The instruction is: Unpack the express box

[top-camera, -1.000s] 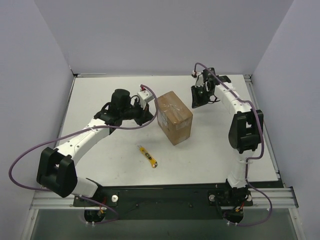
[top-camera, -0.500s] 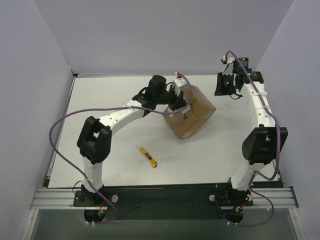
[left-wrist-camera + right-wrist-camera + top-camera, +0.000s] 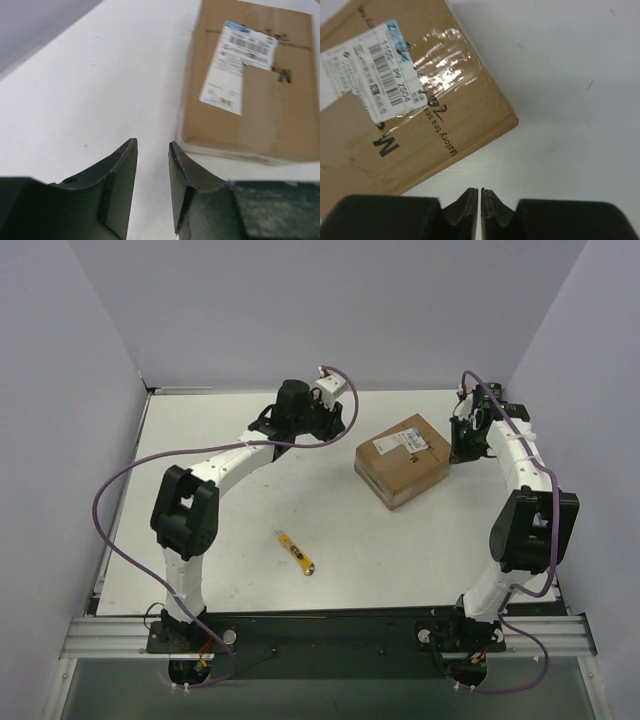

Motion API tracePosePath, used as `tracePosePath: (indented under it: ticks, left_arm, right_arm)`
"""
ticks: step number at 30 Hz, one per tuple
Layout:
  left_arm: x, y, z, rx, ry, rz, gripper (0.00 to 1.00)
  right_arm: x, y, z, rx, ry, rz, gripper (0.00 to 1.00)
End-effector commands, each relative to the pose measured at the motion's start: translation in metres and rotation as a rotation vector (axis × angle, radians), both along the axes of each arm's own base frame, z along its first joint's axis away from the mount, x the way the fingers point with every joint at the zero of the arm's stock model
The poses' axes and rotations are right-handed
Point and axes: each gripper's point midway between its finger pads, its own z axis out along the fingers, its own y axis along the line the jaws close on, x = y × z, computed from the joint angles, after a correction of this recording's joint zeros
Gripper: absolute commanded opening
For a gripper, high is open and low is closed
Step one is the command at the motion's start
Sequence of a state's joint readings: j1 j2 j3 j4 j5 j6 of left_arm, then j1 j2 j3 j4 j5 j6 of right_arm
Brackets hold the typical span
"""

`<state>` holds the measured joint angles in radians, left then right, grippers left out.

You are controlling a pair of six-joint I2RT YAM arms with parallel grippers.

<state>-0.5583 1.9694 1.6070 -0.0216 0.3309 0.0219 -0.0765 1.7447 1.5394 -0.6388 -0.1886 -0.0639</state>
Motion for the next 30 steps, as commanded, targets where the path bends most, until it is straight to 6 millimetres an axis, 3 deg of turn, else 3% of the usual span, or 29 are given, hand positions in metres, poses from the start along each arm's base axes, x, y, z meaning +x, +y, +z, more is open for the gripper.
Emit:
tracePosePath:
  ticks: [1, 2, 5, 6, 8, 10, 12, 13, 14, 15, 16, 17, 18, 19, 20, 21, 22, 23, 25, 26, 27, 29, 30]
  left_arm:
    - [0.053, 0.001, -0.033, 0.074, -0.019, 0.145, 0.36]
    - [0.059, -0.003, -0.037, 0.071, -0.03, 0.152, 0.3]
    - [0.074, -0.023, -0.051, 0.052, -0.082, 0.123, 0.28]
    - [0.074, -0.032, -0.061, 0.042, -0.072, 0.094, 0.31]
    - [0.072, -0.044, -0.06, 0.013, -0.083, 0.056, 0.37]
    - [0.064, -0.056, -0.066, 0.003, -0.067, 0.01, 0.42]
    - [0.054, -0.058, -0.059, -0.024, -0.025, -0.008, 0.42]
    - [0.045, -0.055, -0.066, -0.02, 0.004, -0.035, 0.42]
    - [0.037, -0.054, -0.064, -0.049, 0.046, -0.045, 0.42]
    - [0.028, -0.051, -0.045, -0.081, 0.048, -0.059, 0.43]
    - [0.018, -0.05, -0.04, -0.097, 0.051, -0.09, 0.44]
    - [0.004, -0.042, -0.056, -0.088, 0.077, -0.098, 0.45]
    - [-0.005, -0.038, -0.035, -0.104, 0.04, -0.115, 0.45]
    - [-0.02, -0.037, -0.031, -0.112, 0.043, -0.166, 0.46]
    - [-0.038, -0.029, -0.051, -0.081, 0.1, -0.187, 0.46]
    - [-0.05, -0.024, -0.036, -0.082, 0.084, -0.215, 0.46]
    - [-0.063, -0.019, -0.04, -0.073, 0.113, -0.237, 0.45]
    - [-0.087, -0.008, -0.044, -0.034, 0.134, -0.288, 0.45]
    - [-0.113, 0.01, -0.051, 0.016, 0.164, -0.321, 0.45]
    - [-0.131, 0.024, -0.038, 0.045, 0.142, -0.353, 0.45]
    - [-0.149, 0.039, -0.055, 0.084, 0.178, -0.362, 0.45]
    - [-0.169, 0.071, -0.045, 0.169, 0.134, -0.346, 0.45]
    - [-0.173, 0.091, -0.051, 0.206, 0.143, -0.308, 0.45]
  right_arm:
    - [-0.021, -0.014, -0.019, -0.074, 0.079, -0.1, 0.06]
    - [-0.027, -0.014, -0.027, -0.078, 0.107, -0.098, 0.05]
    - [-0.029, -0.009, -0.045, -0.07, 0.152, -0.083, 0.05]
    - [-0.026, -0.008, -0.049, -0.074, 0.156, -0.065, 0.07]
    - [-0.02, -0.004, -0.055, -0.108, 0.162, -0.022, 0.09]
    - [-0.007, -0.002, -0.062, -0.131, 0.161, 0.02, 0.11]
    - [0.01, 0.003, -0.065, -0.131, 0.145, 0.029, 0.13]
    - [0.016, 0.003, -0.066, -0.128, 0.138, 0.031, 0.14]
    - [0.023, 0.019, -0.066, -0.128, 0.127, 0.072, 0.15]
    - [0.031, 0.025, -0.072, -0.132, 0.127, 0.091, 0.16]
    - [0.043, 0.033, -0.067, -0.138, 0.099, 0.12, 0.16]
    - [0.05, 0.048, -0.067, -0.143, 0.087, 0.159, 0.18]
    - [0.054, 0.059, -0.076, -0.141, 0.101, 0.188, 0.18]
    - [0.066, 0.07, -0.068, -0.137, 0.066, 0.213, 0.18]
    - [0.07, 0.08, -0.069, -0.126, 0.06, 0.232, 0.19]
    - [0.072, 0.101, -0.075, -0.111, 0.066, 0.276, 0.2]
    - [0.082, 0.115, -0.068, -0.088, 0.032, 0.3, 0.2]
    - [0.083, 0.128, -0.076, -0.075, 0.047, 0.32, 0.21]
    - [0.082, 0.166, -0.076, -0.026, 0.041, 0.392, 0.21]
    - [0.086, 0.181, -0.075, -0.005, 0.033, 0.417, 0.21]
    - [0.081, 0.203, -0.077, 0.012, 0.033, 0.466, 0.21]
    - [0.085, 0.226, -0.076, 0.027, 0.015, 0.511, 0.22]
    - [0.086, 0.233, -0.075, 0.02, 0.005, 0.518, 0.22]
